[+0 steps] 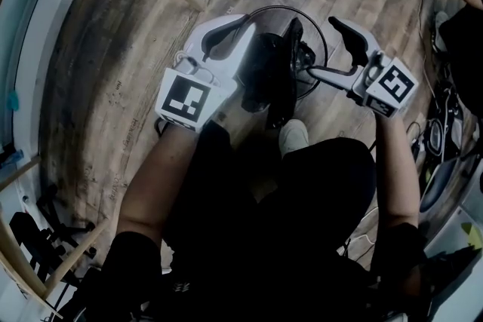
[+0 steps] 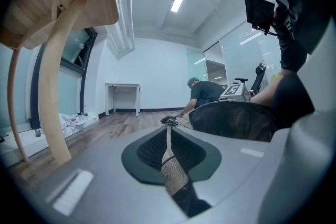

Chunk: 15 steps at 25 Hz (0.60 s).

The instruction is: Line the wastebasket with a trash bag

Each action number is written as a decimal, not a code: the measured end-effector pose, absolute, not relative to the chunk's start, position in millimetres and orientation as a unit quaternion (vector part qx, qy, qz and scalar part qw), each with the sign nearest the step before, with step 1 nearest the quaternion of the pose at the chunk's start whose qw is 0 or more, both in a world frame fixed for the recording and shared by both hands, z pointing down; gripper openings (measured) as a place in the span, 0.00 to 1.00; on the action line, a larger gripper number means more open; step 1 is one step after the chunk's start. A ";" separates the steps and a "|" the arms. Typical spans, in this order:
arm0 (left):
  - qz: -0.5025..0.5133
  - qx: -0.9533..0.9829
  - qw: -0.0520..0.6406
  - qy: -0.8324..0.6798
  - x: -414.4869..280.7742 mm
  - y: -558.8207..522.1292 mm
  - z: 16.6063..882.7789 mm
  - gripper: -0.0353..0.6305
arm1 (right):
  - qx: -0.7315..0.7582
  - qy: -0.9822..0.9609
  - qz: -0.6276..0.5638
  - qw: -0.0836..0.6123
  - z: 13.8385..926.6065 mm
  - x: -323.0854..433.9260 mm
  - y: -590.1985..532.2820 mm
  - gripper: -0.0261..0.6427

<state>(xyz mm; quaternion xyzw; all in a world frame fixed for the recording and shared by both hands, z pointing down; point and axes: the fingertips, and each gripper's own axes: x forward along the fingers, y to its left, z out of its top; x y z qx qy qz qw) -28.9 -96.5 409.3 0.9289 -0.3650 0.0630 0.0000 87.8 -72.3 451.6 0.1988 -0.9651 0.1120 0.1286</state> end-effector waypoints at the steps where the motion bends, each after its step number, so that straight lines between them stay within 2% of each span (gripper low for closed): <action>1: 0.065 0.929 -0.002 -0.364 -28.2 -95.1 408.3 0.10 | 0.219 -0.961 0.110 0.127 450.7 90.0 -79.7 0.78; 7: 0.072 0.918 0.000 -0.390 -25.4 -89.7 415.8 0.10 | 0.384 -0.913 0.089 0.107 442.2 117.2 -127.0 0.76; 11: 0.070 0.917 0.013 -0.391 -22.2 -90.5 424.7 0.10 | 0.389 -0.910 0.098 0.104 436.6 112.5 -133.1 0.76; 15: 0.076 0.918 0.024 -0.388 -19.6 -97.0 427.1 0.12 | 0.407 -0.905 0.105 0.067 412.7 126.6 -139.8 0.75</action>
